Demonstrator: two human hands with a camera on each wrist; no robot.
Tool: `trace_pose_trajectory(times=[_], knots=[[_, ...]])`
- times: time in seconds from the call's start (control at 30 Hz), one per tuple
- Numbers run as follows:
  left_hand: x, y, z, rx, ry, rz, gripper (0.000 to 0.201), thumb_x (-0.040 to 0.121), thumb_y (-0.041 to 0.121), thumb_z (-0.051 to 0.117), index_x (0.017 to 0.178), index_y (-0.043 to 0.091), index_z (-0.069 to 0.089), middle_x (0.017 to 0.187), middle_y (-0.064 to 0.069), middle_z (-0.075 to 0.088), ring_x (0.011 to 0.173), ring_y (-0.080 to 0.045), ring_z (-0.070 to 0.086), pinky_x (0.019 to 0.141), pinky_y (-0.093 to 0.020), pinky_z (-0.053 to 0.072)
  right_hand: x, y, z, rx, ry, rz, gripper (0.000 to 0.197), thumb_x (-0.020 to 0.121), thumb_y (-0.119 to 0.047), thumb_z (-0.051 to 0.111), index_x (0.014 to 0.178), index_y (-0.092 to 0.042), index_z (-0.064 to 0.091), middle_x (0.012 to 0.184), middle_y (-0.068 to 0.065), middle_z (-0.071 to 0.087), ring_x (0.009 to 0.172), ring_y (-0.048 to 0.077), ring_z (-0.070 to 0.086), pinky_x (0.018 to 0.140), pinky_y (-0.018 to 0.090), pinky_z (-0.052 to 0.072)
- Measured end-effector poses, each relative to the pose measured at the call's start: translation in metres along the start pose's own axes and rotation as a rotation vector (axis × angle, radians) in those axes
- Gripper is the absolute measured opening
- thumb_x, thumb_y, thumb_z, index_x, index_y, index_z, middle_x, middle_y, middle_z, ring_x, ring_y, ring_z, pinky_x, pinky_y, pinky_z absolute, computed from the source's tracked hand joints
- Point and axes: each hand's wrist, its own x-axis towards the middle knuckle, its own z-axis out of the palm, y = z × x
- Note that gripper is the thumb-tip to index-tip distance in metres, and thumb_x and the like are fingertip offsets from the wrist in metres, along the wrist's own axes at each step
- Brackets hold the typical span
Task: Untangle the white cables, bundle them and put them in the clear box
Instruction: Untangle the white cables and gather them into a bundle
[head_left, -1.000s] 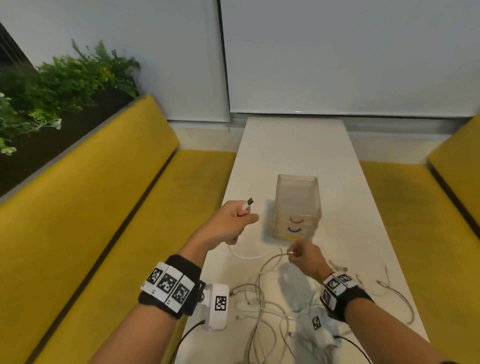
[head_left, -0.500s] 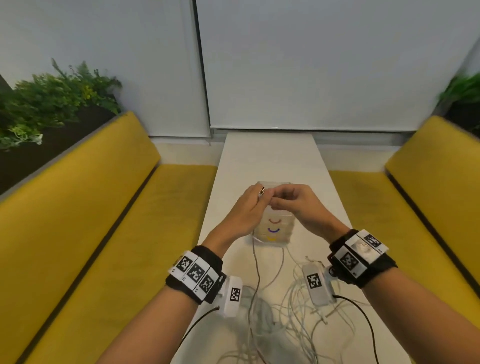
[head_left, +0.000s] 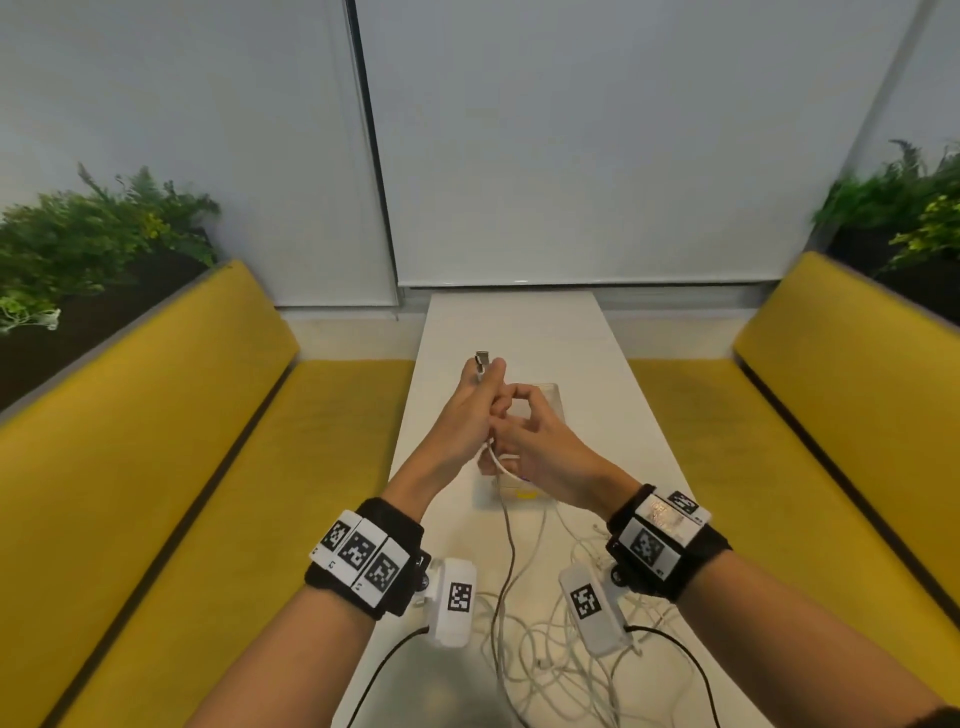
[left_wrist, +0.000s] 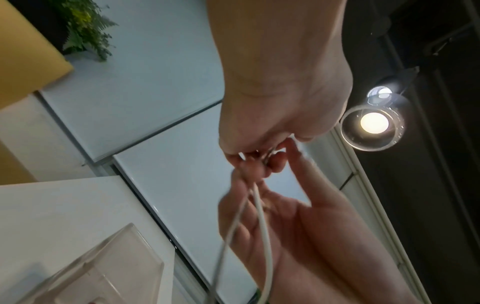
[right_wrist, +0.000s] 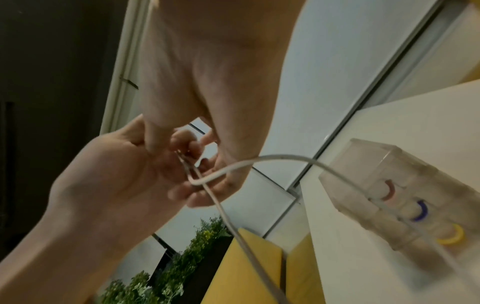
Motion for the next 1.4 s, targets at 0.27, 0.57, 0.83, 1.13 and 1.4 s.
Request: trace_pose_trajectory(times=[0.27, 0.57, 0.83, 1.13, 1.4], knots=[[0.001, 0.008, -0.010, -0.325, 0.071, 0.142, 0.038, 0.105, 0.041, 0.035, 0.077, 0.016, 0.034, 0.061, 0.002, 0.030, 0.055, -0.019, 0.032, 0.059, -0.032, 0.036, -0.002, -0.010, -0.015, -0.171, -0.047, -0.028, 0.028, 0.080, -0.023, 0.079, 0.092, -0.011, 0.056, 0.086, 0.014, 0.049, 0.068, 0.020, 0.038, 0.061, 0.033, 0.026], [-0.010, 0.053, -0.055, 0.073, 0.338, 0.366, 0.023, 0.101, 0.035, 0.053, 0.083, 0.020, 0.052, 0.060, 0.011, 0.050, 0.051, -0.005, 0.043, 0.051, -0.022, 0.037, -0.028, 0.006, -0.067, -0.691, -0.007, 0.109, 0.027, 0.090, -0.031, 0.062, 0.093, -0.004, 0.064, 0.089, 0.012, 0.068, 0.073, 0.014, 0.055, 0.064, 0.025, 0.041], [-0.005, 0.006, 0.000, 0.701, -0.224, 0.212, 0.015, 0.095, 0.045, 0.058, 0.093, 0.032, 0.066, 0.075, 0.013, 0.063, 0.067, 0.001, 0.058, 0.061, -0.021, 0.039, -0.019, -0.019, -0.030, -0.834, -0.039, -0.158, 0.033, 0.096, -0.036, 0.050, 0.113, -0.010, 0.062, 0.106, 0.018, 0.066, 0.097, 0.030, 0.063, 0.093, 0.048, 0.052], [-0.003, 0.039, -0.034, 0.209, 0.277, 0.300, 0.039, 0.099, 0.043, 0.053, 0.073, 0.014, 0.058, 0.063, 0.006, 0.050, 0.053, -0.006, 0.041, 0.056, -0.027, 0.036, -0.045, 0.005, -0.063, -0.781, 0.013, -0.058, 0.042, 0.103, -0.042, 0.043, 0.066, -0.021, 0.048, 0.063, -0.006, 0.037, 0.056, 0.006, 0.034, 0.058, 0.021, 0.030], [-0.004, 0.034, -0.052, 0.541, 0.491, 0.473, 0.024, 0.090, 0.038, 0.070, 0.109, 0.024, 0.065, 0.073, 0.006, 0.063, 0.060, -0.008, 0.051, 0.059, -0.026, 0.043, -0.059, 0.023, -0.085, -0.921, 0.112, 0.001, 0.033, 0.104, -0.042, 0.032, 0.078, -0.028, 0.047, 0.074, -0.013, 0.048, 0.066, 0.003, 0.045, 0.068, 0.021, 0.039]])
